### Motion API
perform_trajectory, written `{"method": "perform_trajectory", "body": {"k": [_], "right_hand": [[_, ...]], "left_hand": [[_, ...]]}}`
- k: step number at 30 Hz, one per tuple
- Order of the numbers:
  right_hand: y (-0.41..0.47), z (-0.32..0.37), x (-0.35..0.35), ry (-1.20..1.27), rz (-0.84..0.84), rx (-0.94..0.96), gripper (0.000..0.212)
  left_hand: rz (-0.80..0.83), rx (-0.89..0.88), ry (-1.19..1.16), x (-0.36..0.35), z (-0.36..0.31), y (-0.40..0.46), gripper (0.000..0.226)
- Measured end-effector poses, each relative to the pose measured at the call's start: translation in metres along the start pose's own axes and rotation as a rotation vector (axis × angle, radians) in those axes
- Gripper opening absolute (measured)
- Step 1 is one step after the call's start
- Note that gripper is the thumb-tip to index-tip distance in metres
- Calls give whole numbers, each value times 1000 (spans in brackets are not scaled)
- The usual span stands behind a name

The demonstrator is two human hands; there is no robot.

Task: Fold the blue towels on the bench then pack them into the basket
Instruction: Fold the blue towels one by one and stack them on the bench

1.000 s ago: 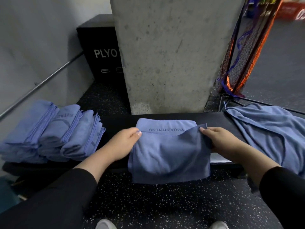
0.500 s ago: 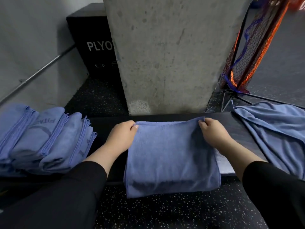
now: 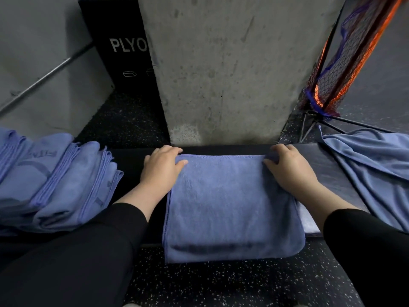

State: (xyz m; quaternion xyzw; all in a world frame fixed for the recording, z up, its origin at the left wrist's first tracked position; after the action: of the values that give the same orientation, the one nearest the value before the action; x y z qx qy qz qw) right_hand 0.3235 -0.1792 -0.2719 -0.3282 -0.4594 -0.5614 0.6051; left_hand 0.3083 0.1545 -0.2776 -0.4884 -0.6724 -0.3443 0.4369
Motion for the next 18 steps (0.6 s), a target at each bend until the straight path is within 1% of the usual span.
{"method": "perform_trajectory", "body": {"k": [1,2,5,6,8,9,11,14,15,18], "right_hand": [[0,2,-2,-24,28,24,46],[1,4,-3,-30,41,53,48],[4,9,-7,-18,91,106,45],[5,9,-9,-11,115,98,43],[6,9,-10,-3,147,69,36],[5,11,-8,-5,156,60,32],[2,14,-3,3,152,68,26],[-8,21,18,121,70,75,12],[-12,23,28,196,30,67,12],[-28,34,57,413,-64,95,22]], "left_hand": [[26,-40,20,-2,-3,-1,41],[46,-73,31,-3,-7,-1,44],[92,-97,78,-3,-11,0,43],[104,-92,97,-3,-11,-1,38],[129,-89,95,1,-13,-5,20],[148,-81,46,4,-14,-8,13],[199,-30,-153,13,-10,-14,7],[235,45,-421,33,0,-20,14],[239,62,-495,41,3,-24,16],[244,121,-731,65,10,-40,13]]}}
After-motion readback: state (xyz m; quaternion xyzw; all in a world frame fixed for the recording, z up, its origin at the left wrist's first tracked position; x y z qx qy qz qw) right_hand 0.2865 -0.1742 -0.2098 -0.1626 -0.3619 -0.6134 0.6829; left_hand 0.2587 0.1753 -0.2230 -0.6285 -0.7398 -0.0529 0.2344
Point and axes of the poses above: each hand's wrist, its own y-axis towards the middle knuckle, its own x-axis out of the back of the hand, z = x × y, the point moved 9 cm from there along y, towards the middle knuckle, and after that the axes turned 14 degrees about x, right-handed, at the moved point
